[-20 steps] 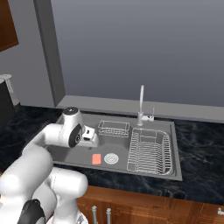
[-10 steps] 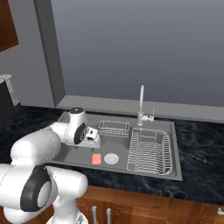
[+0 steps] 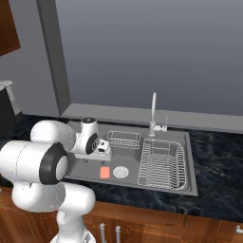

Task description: Pick up the bar soap and bar soap from the sink, and place them back in the cabinet, and close the cabinet doors.

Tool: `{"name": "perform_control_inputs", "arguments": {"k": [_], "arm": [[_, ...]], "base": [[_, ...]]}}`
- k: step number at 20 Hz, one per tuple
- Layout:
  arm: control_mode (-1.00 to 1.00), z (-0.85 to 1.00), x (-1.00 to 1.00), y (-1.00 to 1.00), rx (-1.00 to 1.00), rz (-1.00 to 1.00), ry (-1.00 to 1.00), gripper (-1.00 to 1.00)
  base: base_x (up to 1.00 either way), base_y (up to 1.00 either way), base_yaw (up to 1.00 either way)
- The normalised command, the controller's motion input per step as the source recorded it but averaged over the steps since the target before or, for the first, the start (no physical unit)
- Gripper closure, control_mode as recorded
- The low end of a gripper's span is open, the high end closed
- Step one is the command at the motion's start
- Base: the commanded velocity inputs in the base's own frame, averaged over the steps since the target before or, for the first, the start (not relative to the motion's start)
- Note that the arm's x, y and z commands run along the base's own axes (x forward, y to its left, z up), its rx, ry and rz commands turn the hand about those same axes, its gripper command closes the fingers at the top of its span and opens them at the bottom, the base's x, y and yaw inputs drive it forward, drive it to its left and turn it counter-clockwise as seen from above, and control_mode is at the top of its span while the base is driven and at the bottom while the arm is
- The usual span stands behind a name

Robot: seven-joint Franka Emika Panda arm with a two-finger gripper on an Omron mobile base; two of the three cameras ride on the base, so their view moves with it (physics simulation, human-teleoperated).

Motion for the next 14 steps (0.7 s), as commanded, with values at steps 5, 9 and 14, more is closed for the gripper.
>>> {"name": "perform_control_inputs", "arguments": {"k": [5, 9, 14], "arm": [[-1.00, -0.31, 0.28, 0.00, 0.00, 0.02, 0.04, -1.00], [-1.00, -0.32, 0.27, -0.01, 0.00, 0.02, 0.02, -1.00], [-1.00, -0.30, 0.22, -0.03, 0.00, 0.03, 0.01, -1.00]], "base": [[0.00, 0.00, 0.00], [0.00, 0.00, 0.00], [0.00, 0.00, 0.00]]}}
